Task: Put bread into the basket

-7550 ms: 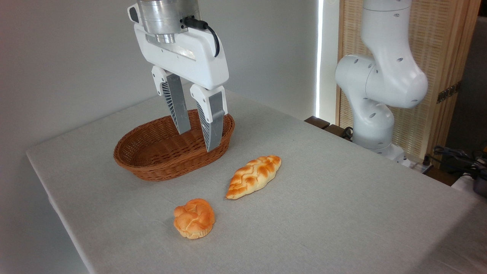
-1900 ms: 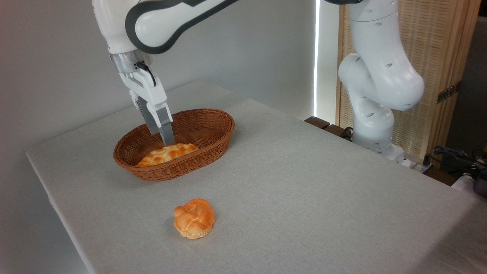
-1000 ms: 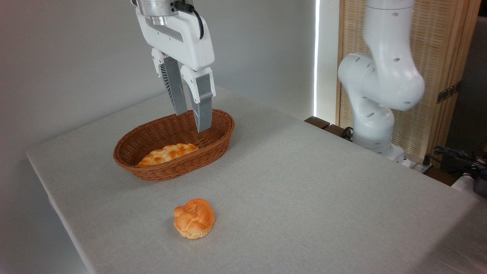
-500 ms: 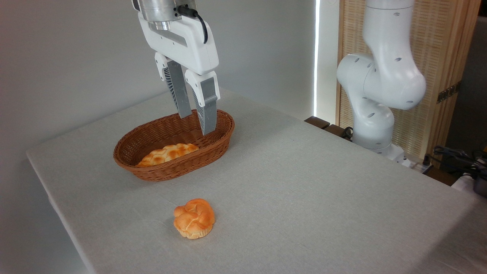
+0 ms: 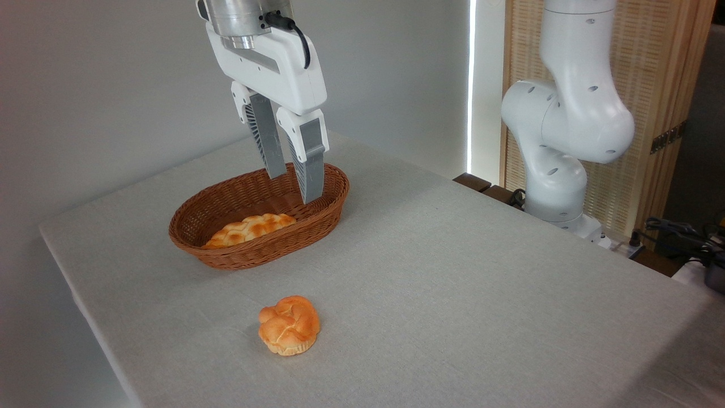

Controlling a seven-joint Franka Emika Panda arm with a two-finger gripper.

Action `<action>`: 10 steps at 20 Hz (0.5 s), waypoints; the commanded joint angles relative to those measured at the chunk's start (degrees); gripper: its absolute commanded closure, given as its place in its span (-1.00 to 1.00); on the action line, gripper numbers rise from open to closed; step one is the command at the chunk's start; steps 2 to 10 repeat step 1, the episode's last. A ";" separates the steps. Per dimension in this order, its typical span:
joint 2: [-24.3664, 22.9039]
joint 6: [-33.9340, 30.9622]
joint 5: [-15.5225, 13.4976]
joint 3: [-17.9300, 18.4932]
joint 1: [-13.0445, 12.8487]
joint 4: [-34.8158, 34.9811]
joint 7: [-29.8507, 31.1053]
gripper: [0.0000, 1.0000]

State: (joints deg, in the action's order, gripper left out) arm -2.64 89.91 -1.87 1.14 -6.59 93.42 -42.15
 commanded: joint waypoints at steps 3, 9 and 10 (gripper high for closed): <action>-0.09 -0.78 0.02 -0.35 0.61 -0.34 0.23 -1.00; -0.09 -0.78 0.02 -0.35 0.61 -0.34 0.23 -1.00; -0.09 -0.78 0.02 -0.35 0.61 -0.34 0.23 -1.00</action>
